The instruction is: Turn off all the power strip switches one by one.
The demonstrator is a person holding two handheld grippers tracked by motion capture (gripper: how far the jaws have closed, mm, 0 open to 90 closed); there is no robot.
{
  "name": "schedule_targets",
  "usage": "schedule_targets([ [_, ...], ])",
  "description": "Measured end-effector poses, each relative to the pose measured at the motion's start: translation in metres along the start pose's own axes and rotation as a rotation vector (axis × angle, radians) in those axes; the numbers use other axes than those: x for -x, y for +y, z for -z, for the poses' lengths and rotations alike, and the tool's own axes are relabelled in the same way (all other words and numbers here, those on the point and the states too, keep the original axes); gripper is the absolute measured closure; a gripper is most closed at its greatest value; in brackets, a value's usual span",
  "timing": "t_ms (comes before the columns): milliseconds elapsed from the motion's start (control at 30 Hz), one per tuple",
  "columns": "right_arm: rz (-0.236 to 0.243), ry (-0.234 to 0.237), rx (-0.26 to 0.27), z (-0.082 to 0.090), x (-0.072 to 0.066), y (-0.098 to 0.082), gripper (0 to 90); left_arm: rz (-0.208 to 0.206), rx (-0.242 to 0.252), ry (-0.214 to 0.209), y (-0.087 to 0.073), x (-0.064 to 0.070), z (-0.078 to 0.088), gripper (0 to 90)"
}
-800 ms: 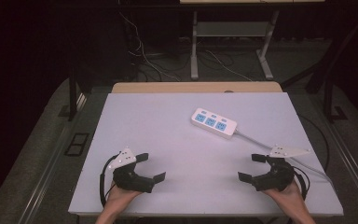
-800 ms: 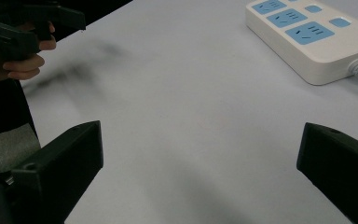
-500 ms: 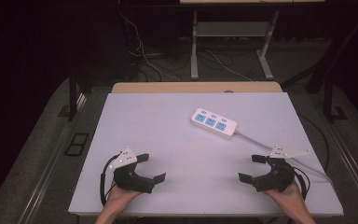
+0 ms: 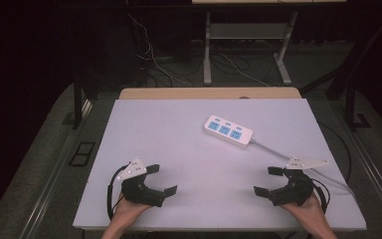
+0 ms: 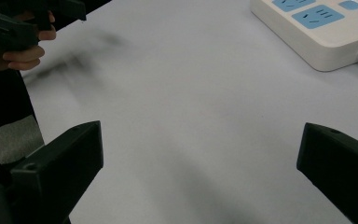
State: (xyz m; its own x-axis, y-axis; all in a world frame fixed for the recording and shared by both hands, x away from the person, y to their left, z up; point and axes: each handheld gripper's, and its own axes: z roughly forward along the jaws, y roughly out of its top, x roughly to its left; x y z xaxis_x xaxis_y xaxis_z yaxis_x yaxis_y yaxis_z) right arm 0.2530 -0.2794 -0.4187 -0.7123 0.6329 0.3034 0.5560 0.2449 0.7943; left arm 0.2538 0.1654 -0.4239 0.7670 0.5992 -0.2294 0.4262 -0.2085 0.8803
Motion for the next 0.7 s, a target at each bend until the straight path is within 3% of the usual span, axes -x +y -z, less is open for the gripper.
schedule_targets([
  [400,0.011,-0.009,-0.046,0.000,-0.004,0.006,0.3,0.017,-0.013,-0.031,0.000,0.000,-0.002,0.0],
  [700,0.020,0.016,-0.083,-0.002,-0.003,0.018,0.3,0.004,-0.037,-0.044,0.001,0.001,-0.005,0.0],
])
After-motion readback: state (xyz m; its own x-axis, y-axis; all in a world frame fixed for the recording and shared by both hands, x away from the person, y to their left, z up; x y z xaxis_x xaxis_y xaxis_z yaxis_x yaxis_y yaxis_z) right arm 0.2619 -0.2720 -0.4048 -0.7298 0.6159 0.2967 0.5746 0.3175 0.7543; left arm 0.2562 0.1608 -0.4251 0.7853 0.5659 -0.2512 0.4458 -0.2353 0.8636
